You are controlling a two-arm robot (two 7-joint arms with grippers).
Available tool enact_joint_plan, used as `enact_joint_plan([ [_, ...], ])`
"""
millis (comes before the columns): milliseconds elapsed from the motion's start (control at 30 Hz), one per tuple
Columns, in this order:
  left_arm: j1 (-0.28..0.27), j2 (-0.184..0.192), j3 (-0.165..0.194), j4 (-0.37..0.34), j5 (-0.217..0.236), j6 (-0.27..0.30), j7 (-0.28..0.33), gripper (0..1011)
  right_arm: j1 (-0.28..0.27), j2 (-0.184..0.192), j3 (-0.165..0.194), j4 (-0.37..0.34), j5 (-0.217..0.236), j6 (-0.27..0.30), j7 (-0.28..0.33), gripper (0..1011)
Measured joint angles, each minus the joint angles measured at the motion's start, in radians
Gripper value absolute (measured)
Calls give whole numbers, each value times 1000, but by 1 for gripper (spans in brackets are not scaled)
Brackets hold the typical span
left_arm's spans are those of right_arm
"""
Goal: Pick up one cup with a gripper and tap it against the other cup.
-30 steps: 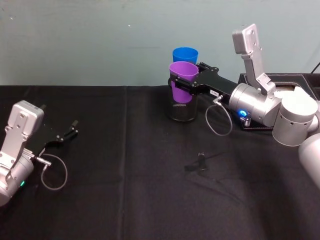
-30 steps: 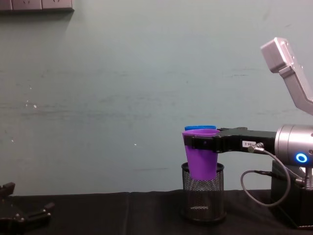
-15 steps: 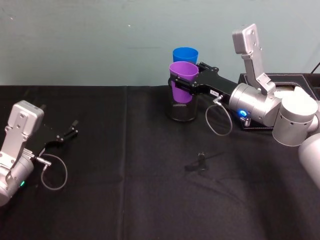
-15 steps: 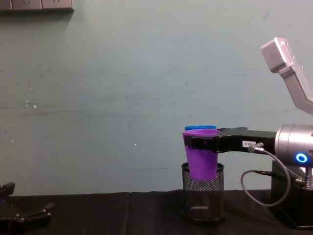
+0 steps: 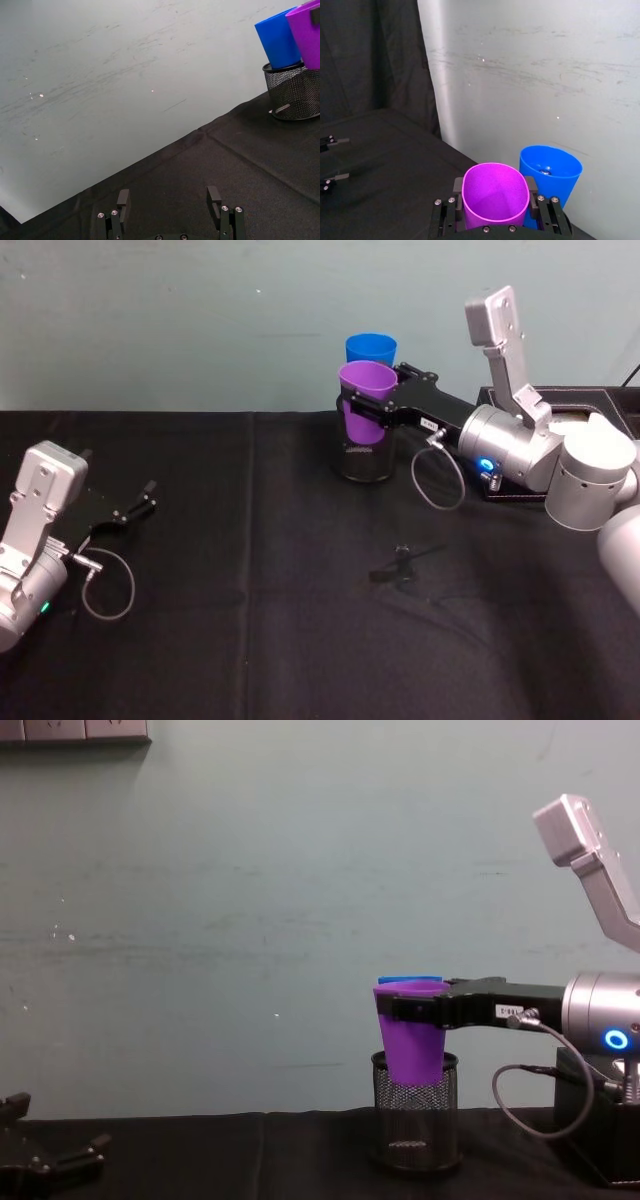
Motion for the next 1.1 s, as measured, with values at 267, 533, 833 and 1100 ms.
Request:
enact_joint_plan([
  [267, 0, 0, 0, 0, 0, 0, 0, 1000, 4, -2, 4, 1, -1, -8, 0, 724],
  [533, 0, 0, 0, 0, 0, 0, 0, 1000, 4, -5, 7, 2, -2, -13, 0, 724],
  [833, 0, 0, 0, 0, 0, 0, 0, 1000, 6, -8, 11, 7, -2, -17, 0, 724],
  [1100, 0, 0, 0, 0, 0, 0, 0, 1000, 11, -10, 14, 9, -5, -19, 0, 724],
])
